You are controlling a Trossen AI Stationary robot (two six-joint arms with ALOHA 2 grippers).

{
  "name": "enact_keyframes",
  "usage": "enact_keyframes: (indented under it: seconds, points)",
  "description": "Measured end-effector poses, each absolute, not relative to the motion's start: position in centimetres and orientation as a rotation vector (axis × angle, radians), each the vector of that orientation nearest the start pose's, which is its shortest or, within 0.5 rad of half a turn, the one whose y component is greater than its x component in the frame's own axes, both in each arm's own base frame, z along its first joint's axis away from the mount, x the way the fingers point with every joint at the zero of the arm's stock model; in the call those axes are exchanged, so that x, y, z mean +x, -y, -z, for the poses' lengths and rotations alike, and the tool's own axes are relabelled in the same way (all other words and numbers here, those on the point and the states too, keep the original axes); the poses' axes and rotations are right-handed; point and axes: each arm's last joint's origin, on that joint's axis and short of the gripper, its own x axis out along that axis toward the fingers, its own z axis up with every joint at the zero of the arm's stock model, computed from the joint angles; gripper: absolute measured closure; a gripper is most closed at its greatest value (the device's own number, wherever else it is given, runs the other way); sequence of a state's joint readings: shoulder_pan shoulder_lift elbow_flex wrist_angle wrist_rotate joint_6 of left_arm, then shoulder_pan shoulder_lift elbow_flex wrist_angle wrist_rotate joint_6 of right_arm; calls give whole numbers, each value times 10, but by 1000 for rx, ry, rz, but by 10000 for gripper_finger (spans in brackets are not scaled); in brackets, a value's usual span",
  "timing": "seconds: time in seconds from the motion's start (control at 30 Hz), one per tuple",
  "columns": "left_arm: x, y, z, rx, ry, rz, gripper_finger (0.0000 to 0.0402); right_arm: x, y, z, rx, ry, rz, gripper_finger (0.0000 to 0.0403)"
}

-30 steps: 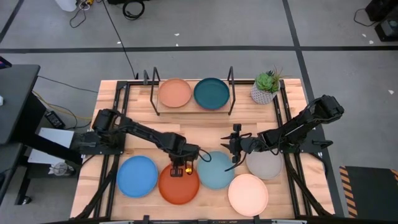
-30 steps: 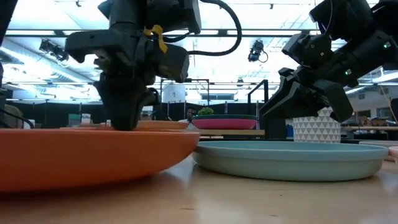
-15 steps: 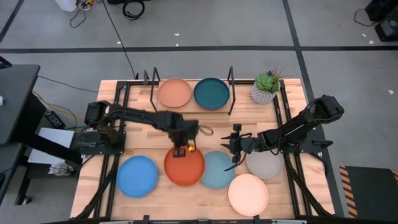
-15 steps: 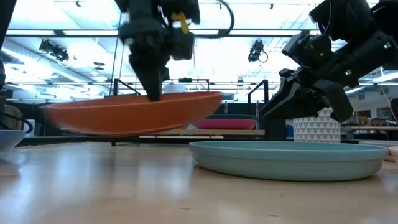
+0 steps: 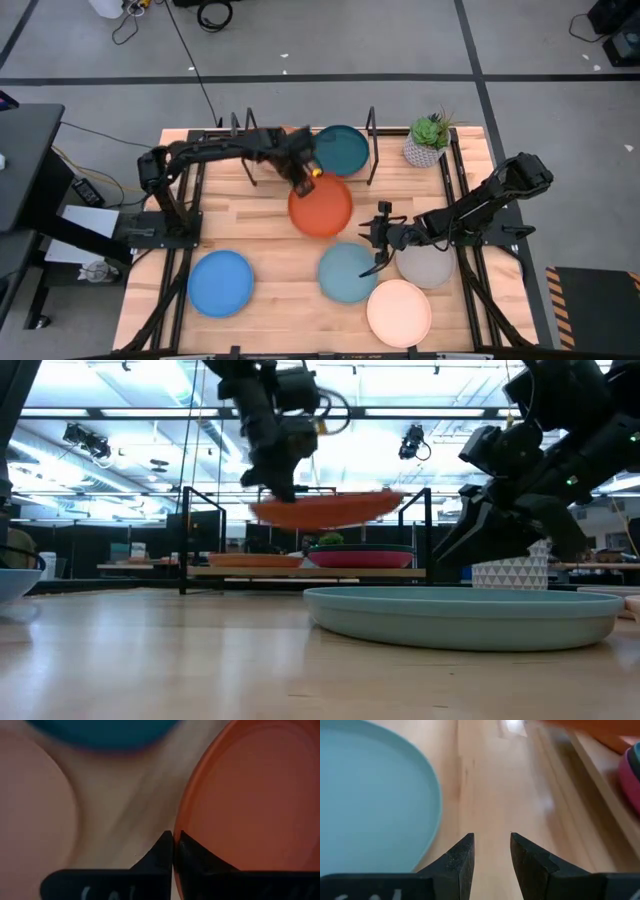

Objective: Place and stack plates onto a shelf
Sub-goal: Stack the orange plate on top of the dark green plate on the shelf

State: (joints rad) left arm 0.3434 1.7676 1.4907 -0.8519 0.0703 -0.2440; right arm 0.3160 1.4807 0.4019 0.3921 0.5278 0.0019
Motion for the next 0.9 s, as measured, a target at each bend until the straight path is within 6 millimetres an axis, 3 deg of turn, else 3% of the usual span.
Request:
enact_keyframes:
  seconds: [0.17, 0.37, 0.5, 0.6, 0.9]
  points:
    - [344, -150, -301, -424, -937, -487, 387, 227, -67, -120, -257, -617, 187, 270]
    - [328, -192, -309, -419, -858, -637, 387, 225, -72, -121, -266, -602, 214, 270]
    - [326, -219, -301, -432, -813, -695, 387, 225, -72, -121, -268, -598, 214, 270]
    - [335, -233, -291, -429, -751, -691, 387, 226, -72, -121, -272, -597, 212, 270]
    - [352, -248, -260, -407, -761, -674, 387, 225, -72, -120, -275, -606, 213, 270]
